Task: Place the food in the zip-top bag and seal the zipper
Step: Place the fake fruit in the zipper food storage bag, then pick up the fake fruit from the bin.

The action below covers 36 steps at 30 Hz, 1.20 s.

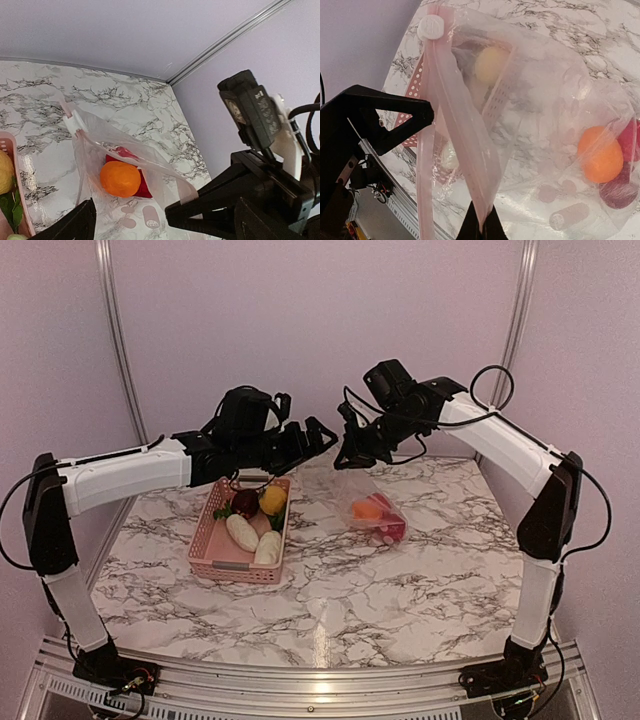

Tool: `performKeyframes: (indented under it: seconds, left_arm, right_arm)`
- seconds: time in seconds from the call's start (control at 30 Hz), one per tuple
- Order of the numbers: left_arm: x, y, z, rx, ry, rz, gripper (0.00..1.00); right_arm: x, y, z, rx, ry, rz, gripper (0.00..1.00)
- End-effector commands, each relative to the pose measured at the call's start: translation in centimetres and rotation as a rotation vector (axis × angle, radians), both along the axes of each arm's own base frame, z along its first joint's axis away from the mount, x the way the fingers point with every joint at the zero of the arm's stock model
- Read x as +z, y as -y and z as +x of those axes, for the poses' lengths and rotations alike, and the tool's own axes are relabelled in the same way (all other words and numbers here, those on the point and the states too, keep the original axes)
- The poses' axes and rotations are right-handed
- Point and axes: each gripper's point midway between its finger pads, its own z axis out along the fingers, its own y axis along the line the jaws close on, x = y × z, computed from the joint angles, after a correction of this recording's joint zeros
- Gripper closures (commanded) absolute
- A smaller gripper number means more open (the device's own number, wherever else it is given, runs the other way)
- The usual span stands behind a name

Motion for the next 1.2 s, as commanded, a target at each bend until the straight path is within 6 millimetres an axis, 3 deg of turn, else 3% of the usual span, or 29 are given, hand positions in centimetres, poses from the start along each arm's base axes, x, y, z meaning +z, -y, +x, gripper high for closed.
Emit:
performKeyframes:
  seconds: [0.0,0.2,0.37,0.73,0.9,1.17]
  left_arm:
    - [6.6,-2.1,-2.0,-0.011,0.161,-0.069,0.01]
    - [4.4,-9.1,-2.5,0.185,0.223,0.194,0.01]
    - [2.3,-13.2,-3.9,0.257,0.230,0.321,0.01]
    - [-5.6,-21.6,-5.9,0.513,0.019,0.476,0.01]
    - [-8.5,-23.1,-5.1,0.571,-0.103,0.467,0.01]
    - [-13.5,-20.9,-3.0,0.496,-0.277,0.523,0.06]
  right_arm:
    - [2.1,0.6,-0.2,-0.011,0.034,0.042,1.00]
    - [1.5,1.8,0.3,-0.028,0.033,0.037,1.00]
    - [1.5,2.6,0.7,-0.041,0.035,0.037,1.00]
    - [1.5,3.0,0.7,-0.043,0.040,0.045,1.00]
    - [1.4,2.9,0.6,-0.044,0.036,0.055,1.00]
    - [1.1,3.2,0.1,-0.048,0.034,0.066,1.00]
